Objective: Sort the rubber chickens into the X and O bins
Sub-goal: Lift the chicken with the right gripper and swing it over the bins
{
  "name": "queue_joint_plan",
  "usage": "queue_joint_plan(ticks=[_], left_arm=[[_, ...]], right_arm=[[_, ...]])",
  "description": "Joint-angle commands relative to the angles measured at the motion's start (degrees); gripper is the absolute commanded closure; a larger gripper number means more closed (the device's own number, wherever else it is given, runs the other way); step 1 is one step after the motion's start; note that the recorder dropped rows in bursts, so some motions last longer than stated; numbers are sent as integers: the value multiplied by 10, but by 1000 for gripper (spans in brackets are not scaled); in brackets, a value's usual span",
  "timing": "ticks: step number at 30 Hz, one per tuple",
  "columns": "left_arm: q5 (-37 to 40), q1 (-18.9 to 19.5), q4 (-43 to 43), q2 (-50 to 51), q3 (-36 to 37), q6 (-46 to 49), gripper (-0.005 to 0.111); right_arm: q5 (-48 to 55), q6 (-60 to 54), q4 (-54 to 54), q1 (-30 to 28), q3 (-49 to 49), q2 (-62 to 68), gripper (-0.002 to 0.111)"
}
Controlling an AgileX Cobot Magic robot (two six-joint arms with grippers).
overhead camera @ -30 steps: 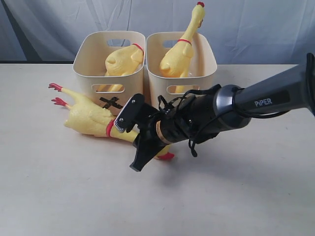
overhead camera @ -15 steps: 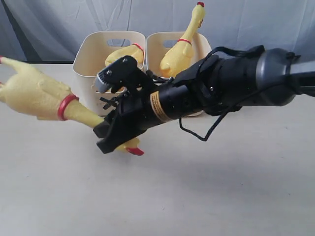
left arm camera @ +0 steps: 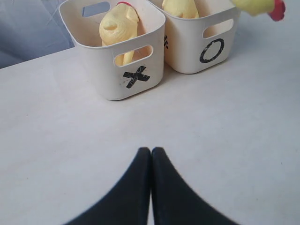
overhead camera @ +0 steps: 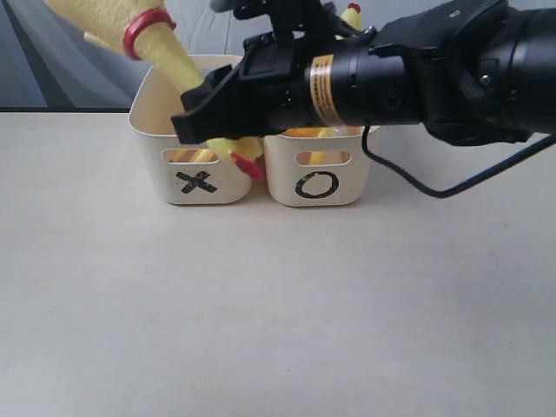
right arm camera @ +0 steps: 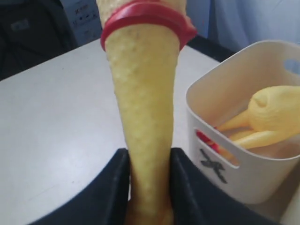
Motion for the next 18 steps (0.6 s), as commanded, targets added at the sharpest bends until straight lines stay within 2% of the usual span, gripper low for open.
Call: queue_joint_plan(ticks=[1, 11, 18], left_arm=[[-4, 1, -4, -4, 3, -1, 107], [-7, 1, -4, -4, 3, -1, 107], [-7, 1, -2, -4, 3, -1, 107]], right_arm=[[43, 5, 4, -11, -2, -34, 109], [50, 1, 4, -67, -2, -73, 109], [-43, 3, 4, -148, -2, -80, 109]])
